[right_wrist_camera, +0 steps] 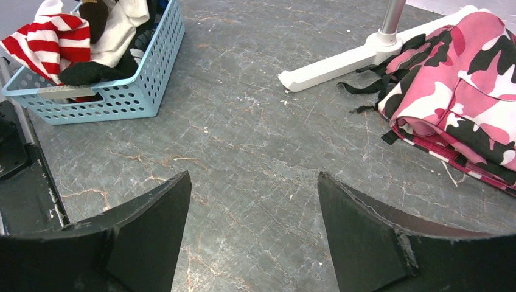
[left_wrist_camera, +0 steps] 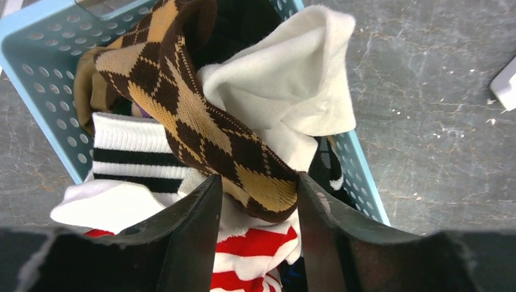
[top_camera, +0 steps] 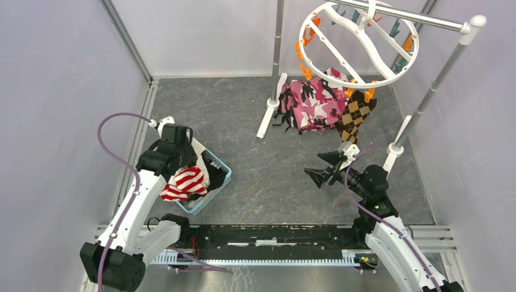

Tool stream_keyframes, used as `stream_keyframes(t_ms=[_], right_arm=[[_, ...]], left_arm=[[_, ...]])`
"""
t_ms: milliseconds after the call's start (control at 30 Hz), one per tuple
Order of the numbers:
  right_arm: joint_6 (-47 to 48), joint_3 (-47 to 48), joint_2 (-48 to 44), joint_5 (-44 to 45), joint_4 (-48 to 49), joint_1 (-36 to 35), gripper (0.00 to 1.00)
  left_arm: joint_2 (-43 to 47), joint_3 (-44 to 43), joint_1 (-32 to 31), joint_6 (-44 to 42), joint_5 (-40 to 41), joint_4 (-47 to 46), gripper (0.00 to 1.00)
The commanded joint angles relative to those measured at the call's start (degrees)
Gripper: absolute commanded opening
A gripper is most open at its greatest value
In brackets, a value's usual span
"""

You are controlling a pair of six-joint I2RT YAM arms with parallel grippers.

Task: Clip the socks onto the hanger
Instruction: Pick up the sock from the bin.

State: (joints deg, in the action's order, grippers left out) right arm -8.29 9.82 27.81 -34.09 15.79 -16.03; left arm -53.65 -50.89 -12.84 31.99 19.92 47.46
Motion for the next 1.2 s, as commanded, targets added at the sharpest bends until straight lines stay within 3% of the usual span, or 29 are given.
stream_keyframes(t_ms=[0,67,200,267,600,733,1000,1167], right_arm=[[0.1,0.3,-0.6,-1.1,1.9,-0.1,0.82],[0.2,0.2,-0.7,-1.0,1.7,-0.2,0.82],[0.2,0.3,-0.5,-0.9,1.9,-0.2,0.82],[0.2,0.3,-0.5,-0.9,2.0,-0.2,0.82],[0.1,0.3,-0.6,-1.2,2.1,-0.2,0.82],[0.1,0.3,-0.7,-1.3,2.2,-0.2,0.82],[-0.2,0.5,-0.7,-2.7,2.8,-0.2,0.82],[-0.6,0.6,-0.5,-3.6,3.9,-0.6,0.82]], left_arm=[[-1.5,1.9,-0.1,2.2,0.5,-2.9,0.52],[-1.4,1.9,-0.1,2.2,0.5,-3.1,0.42],[1.2,-0.1,-0.1,1.4,0.3,-2.2,0.13],[2.8,-1.7,0.0,1.2,0.7,-1.2,0.08],[6.9,-9.1,-0.1,-0.6,8.4,2.6,0.05],[7.4,-11.2,-0.1,-2.0,6.8,1.2,0.04],[12.9,-16.0,0.0,-17.2,-8.7,-7.6,0.02],[15.8,-16.4,-0.1,-20.0,-26.3,-17.5,0.02]])
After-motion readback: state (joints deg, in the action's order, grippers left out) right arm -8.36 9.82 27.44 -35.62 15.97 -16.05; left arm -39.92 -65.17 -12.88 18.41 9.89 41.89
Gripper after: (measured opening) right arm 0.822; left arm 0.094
